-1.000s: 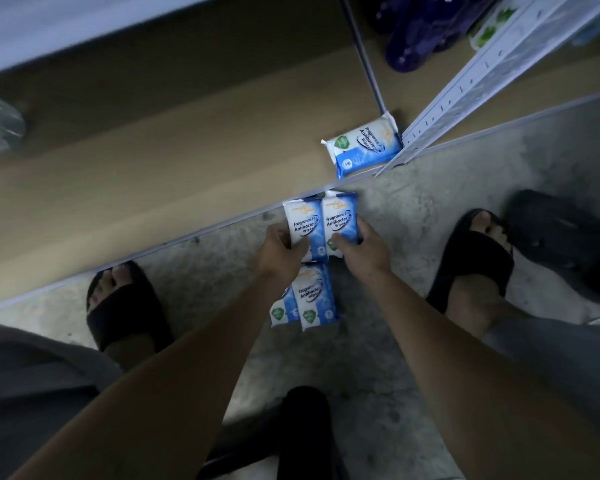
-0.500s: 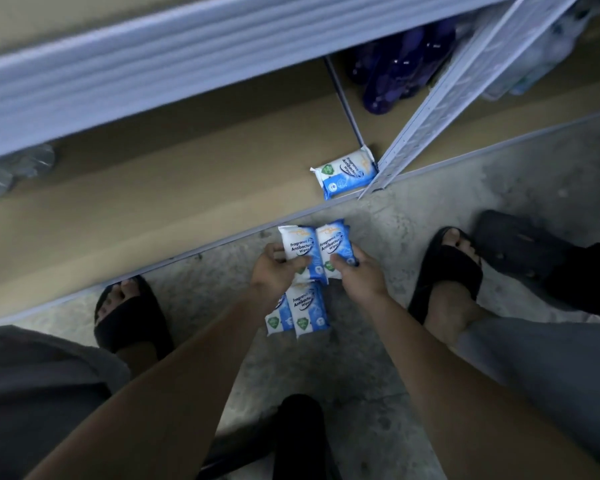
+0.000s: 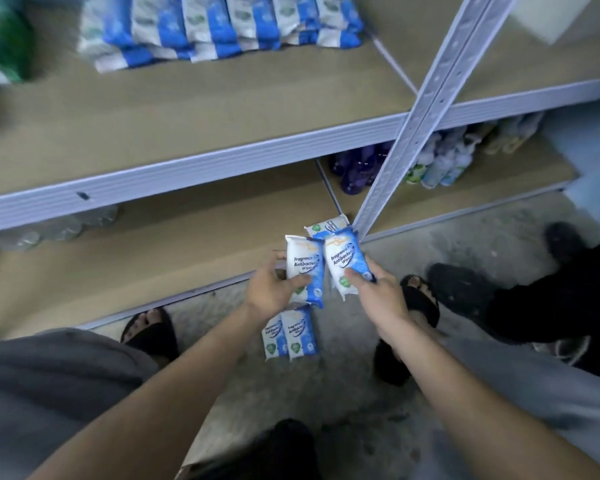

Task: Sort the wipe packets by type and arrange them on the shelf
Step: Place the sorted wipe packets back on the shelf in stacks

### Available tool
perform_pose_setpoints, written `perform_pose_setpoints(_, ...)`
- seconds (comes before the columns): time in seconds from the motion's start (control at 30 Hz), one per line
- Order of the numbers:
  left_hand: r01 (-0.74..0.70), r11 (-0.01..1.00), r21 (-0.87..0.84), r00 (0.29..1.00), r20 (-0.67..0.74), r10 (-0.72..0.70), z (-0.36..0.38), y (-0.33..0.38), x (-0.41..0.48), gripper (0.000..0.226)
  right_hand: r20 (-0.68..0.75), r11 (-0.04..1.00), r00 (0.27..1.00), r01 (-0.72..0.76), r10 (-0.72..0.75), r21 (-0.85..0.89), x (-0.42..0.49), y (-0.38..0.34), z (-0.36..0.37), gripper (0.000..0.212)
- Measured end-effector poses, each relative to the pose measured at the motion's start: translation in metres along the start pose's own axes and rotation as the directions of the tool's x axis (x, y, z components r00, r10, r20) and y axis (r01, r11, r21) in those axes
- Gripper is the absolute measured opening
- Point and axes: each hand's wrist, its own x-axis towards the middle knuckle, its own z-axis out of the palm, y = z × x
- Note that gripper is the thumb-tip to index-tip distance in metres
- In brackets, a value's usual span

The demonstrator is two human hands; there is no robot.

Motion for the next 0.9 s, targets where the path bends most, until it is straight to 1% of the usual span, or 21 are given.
perform_pose_setpoints(0.1, -0.143, 0.99, -0.011, 0.99, 0.005, 0.143, 0.001, 0.035, -0.032, 0.04, -0.021, 0.991, 0.997, 0.07, -0.068, 0.118, -0.018, -0.03, -0.014, 0.031)
perform_pose_setpoints(0.17, -0.257, 0.967, -0.004, 0.966, -0.019, 0.256, 0.0, 0.055, -0.05, 0.039, -0.03, 0.974, 0.992, 0.127, -0.124, 0.19, -0.031, -0.056, -0.022, 0.029)
perform_pose_setpoints(0.23, -0.341, 0.94, 0.007, 0.939, -0.037, 0.341, -0.003, 0.074, -0.066, 0.038, -0.025, 0.947, 0.981, 0.193, -0.193, 0.259, -0.042, -0.081, -0.03, 0.03)
perform_pose_setpoints(0.33, -0.418, 0.908, 0.026, 0.906, -0.06, 0.419, -0.013, 0.103, -0.081, 0.038, -0.027, 0.924, 0.962, 0.269, -0.272, 0.273, -0.055, -0.117, -0.039, 0.03)
perform_pose_setpoints(0.43, -0.461, 0.887, 0.013, 0.883, -0.09, 0.46, -0.023, 0.133, -0.088, 0.042, -0.048, 0.898, 0.939, 0.339, -0.34, 0.281, -0.061, -0.152, -0.039, 0.029)
perform_pose_setpoints(0.53, -0.469, 0.883, 0.011, 0.875, -0.13, 0.466, -0.035, 0.164, -0.087, 0.04, -0.045, 0.902, 0.922, 0.385, -0.383, 0.195, -0.055, -0.191, -0.029, 0.02)
perform_pose_setpoints(0.63, -0.478, 0.878, 0.021, 0.858, -0.205, 0.472, -0.052, 0.193, -0.08, 0.037, -0.066, 0.907, 0.912, 0.409, -0.404, 0.104, -0.037, -0.222, -0.011, 0.005)
perform_pose_setpoints(0.73, -0.46, 0.887, 0.046, 0.843, -0.29, 0.452, -0.067, 0.216, -0.064, 0.039, -0.074, 0.921, 0.918, 0.39, -0.389, 0.002, -0.02, -0.249, 0.01, 0.018)
perform_pose_setpoints(0.8, -0.402, 0.914, 0.057, 0.852, -0.343, 0.396, -0.077, 0.225, -0.049, 0.042, -0.071, 0.926, 0.925, 0.365, -0.372, -0.1, -0.01, -0.262, 0.02, 0.027)
perform_pose_setpoints(0.87, -0.308, 0.938, 0.156, 0.859, -0.378, 0.345, -0.086, 0.23, -0.038, 0.046, -0.049, 0.904, 0.935, 0.323, -0.35, -0.279, 0.0, -0.268, 0.024, 0.034)
perform_pose_setpoints(0.9, -0.268, 0.941, 0.205, 0.864, -0.382, 0.329, -0.091, 0.232, -0.036, 0.051, -0.037, 0.874, 0.938, 0.307, -0.345, -0.376, 0.002, -0.269, 0.023, 0.037)
